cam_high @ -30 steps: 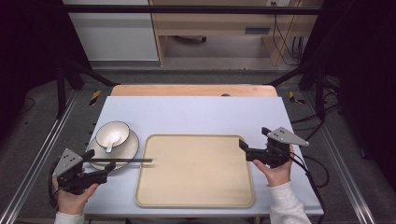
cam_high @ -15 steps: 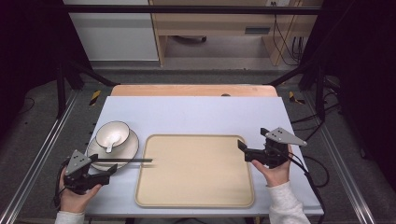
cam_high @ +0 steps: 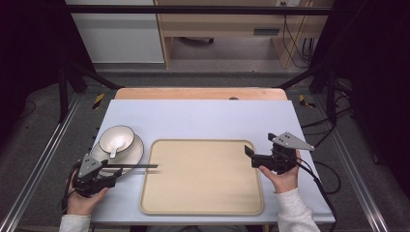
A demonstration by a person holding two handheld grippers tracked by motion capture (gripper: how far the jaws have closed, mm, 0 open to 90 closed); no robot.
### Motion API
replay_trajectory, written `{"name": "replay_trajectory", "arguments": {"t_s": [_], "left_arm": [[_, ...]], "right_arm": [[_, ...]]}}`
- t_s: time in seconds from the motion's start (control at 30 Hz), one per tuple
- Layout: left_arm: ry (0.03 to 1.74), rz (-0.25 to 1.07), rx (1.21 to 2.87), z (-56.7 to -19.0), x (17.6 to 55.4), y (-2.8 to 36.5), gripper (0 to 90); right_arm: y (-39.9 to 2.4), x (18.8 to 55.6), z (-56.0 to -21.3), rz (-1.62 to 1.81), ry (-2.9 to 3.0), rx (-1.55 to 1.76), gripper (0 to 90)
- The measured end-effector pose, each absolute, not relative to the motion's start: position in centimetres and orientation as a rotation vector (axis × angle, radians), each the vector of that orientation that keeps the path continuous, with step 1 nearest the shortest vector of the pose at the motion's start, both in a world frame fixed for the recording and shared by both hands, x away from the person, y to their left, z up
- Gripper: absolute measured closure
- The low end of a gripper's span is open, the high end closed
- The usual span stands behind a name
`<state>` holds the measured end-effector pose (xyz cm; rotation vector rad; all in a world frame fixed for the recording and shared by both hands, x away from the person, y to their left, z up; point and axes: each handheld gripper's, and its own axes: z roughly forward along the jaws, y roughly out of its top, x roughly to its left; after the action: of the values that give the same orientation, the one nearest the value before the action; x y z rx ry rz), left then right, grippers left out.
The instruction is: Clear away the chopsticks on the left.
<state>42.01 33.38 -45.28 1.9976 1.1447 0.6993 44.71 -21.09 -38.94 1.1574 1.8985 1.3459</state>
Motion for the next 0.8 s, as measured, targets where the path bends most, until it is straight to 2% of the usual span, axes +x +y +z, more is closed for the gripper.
{"name": "replay_trajectory", "arguments": {"t_s": [0.8], "left_arm": [[1.177, 0.658, 2.025, -45.66, 42.51, 33.56, 59.3]], "right_arm": [[-21.52, 44.52, -38.54, 1.348, 1.876, 1.158, 4.0]]}}
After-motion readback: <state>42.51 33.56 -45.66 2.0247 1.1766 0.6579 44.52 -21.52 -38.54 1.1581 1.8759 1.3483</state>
